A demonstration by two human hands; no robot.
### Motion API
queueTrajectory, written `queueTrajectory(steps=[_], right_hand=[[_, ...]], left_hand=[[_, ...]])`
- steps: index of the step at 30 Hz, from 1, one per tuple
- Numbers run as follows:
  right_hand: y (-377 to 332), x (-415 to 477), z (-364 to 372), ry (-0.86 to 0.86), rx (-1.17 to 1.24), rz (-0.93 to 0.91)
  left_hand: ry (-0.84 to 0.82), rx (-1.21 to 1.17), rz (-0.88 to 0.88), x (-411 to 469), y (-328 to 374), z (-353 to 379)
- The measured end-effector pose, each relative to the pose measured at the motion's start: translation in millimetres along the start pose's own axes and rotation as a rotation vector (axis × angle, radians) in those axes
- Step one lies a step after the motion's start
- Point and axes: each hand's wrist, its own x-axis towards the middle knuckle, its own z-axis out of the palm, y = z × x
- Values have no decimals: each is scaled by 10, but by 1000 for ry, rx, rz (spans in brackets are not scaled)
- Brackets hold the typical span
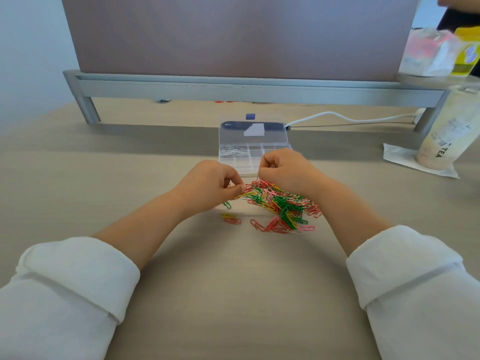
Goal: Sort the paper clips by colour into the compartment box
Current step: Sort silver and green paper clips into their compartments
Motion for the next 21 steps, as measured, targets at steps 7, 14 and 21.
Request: queueTrajectory(steps=[7,14,21], right_hand=[[11,16,41,62,-19,-83],[31,12,14,-12,78,-40],[43,5,22,-89,168,-18]], left_hand=[[6,135,125,-15,29,-18],[27,-41,113,-12,-13,24],[80,-329,5,8,42,43]])
